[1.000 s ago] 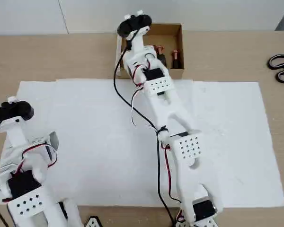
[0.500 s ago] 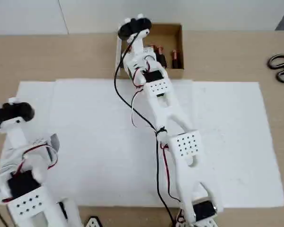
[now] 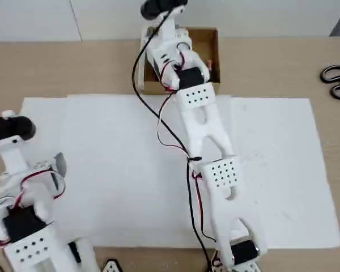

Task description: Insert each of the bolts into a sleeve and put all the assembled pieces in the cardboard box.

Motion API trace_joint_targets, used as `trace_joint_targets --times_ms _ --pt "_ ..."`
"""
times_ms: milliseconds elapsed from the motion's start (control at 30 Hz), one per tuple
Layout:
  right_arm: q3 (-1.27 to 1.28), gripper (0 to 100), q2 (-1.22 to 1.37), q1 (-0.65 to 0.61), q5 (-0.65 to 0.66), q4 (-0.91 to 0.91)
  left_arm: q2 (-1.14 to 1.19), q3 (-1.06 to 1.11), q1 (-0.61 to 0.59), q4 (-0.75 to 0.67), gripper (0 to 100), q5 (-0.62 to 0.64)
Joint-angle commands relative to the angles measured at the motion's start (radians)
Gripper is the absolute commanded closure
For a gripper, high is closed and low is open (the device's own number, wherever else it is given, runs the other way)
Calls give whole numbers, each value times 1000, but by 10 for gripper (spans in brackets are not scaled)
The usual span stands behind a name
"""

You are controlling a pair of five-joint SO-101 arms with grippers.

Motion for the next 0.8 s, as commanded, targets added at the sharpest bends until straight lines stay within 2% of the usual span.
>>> trace_joint_targets --times_ms 0,167,333,533,767 --pt "-163 812 -33 21 -5 113 -12 -110 44 64 746 3" --pt "-166 812 -257 54 -5 297 -12 -251 218 238 746 3" --pt "-166 812 -524 54 -6 568 -12 -381 342 328 746 8" --pt "-164 812 -834 48 -5 866 -14 -417 365 379 746 9" --pt "-149 814 -1158 54 -5 900 -80 -410 365 377 746 9"
